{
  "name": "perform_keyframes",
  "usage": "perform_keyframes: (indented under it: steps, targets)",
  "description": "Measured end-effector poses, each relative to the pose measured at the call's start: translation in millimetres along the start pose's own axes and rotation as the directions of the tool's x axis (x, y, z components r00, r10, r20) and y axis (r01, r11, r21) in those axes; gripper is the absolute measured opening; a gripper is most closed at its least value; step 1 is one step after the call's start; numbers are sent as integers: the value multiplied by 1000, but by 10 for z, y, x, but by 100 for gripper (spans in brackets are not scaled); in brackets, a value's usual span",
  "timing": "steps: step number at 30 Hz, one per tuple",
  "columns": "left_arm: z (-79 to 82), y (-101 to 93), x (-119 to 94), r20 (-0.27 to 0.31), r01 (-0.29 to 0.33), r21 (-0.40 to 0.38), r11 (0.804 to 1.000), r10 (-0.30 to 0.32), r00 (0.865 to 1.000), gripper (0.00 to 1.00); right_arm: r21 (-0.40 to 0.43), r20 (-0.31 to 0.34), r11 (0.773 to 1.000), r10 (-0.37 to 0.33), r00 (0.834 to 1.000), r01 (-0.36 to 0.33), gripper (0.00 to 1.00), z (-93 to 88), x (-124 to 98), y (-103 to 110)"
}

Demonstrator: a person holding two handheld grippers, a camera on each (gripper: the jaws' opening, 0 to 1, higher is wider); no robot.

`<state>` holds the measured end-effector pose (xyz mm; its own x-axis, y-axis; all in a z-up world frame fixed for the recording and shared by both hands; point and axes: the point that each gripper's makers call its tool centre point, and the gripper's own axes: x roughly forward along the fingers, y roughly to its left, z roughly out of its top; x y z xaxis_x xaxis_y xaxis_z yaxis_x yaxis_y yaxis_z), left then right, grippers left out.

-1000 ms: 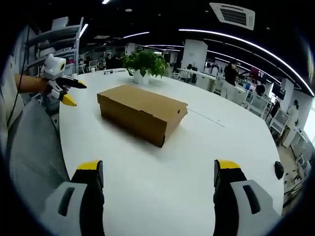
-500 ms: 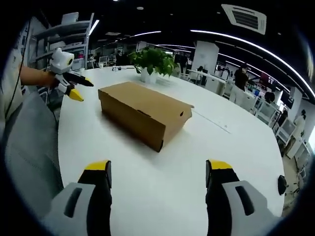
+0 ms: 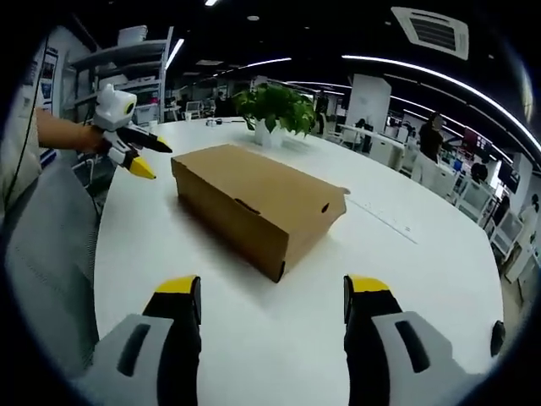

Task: Operate the shoe box by opening the lid, removing the specified soft item, and placing it in the target area until the item is outside and the box remains undamaged.

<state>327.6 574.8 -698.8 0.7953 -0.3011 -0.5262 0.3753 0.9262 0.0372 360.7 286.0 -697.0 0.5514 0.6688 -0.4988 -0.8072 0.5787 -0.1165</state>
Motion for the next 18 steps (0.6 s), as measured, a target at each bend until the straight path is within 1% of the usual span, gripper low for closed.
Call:
perform_keyframes:
  steps: [3,6,11,18]
  targets:
    - [26,14,44,0,-3,6,1000,3,1000,71,-4,5,1000,11,1000,-11,63,26,78,-31]
    - [44,31,85,-2,-9,4,1000,9,1000,71,3,13,1000,21,1000,-21,65,50,156,-57]
    - [45,53,171,-12,-11,-1,1000,11,1000,70,1,25,999,37,999,-37,63,122,274,-72]
    - [52,97,273,-20,-20,-4,1000,20,1000,68,-15,6,997,74,997,-74,59,161,448,-78]
